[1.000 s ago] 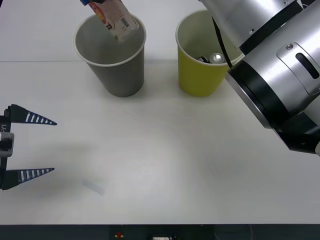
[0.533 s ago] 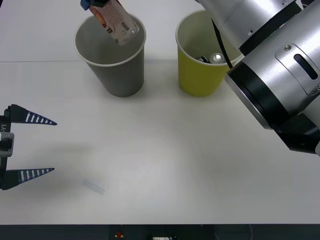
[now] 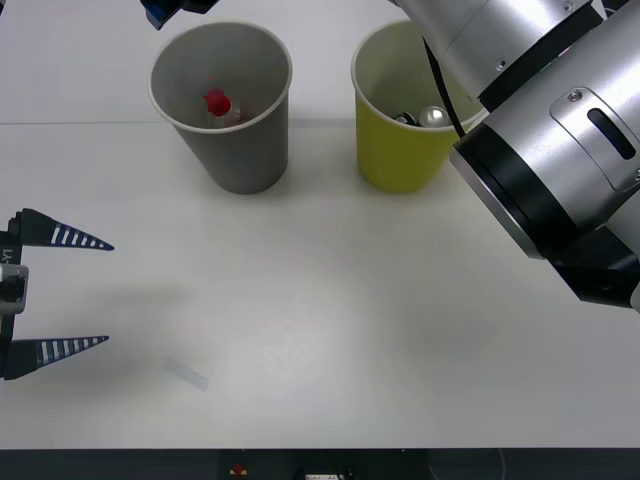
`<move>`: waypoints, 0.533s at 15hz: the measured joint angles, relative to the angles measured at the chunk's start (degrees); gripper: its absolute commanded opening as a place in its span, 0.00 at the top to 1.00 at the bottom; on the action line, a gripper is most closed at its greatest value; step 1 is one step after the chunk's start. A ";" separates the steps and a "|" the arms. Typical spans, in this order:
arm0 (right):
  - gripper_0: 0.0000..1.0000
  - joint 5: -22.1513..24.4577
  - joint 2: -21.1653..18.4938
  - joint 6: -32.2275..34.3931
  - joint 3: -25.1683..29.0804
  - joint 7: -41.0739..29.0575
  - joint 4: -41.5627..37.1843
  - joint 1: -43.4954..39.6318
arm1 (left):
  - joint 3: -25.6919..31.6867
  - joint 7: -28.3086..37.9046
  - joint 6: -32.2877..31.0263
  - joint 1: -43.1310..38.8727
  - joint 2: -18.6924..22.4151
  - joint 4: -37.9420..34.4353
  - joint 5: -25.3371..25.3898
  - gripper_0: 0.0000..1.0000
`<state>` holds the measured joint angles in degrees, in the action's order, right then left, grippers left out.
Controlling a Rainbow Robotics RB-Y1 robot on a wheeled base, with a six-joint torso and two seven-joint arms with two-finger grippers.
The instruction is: Put the can into the green bin and the plastic bottle into the gray bin
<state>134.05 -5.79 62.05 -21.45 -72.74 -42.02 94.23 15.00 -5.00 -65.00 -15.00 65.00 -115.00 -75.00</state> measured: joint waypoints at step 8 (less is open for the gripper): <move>0.03 -0.02 -1.77 3.80 3.51 0.58 -8.25 -2.80 | 0.00 0.00 0.00 0.00 0.00 0.00 0.00 0.00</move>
<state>134.04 -7.56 65.86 -17.94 -72.16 -50.27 91.43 15.00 -5.00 -65.00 -15.00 65.00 -115.00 -75.00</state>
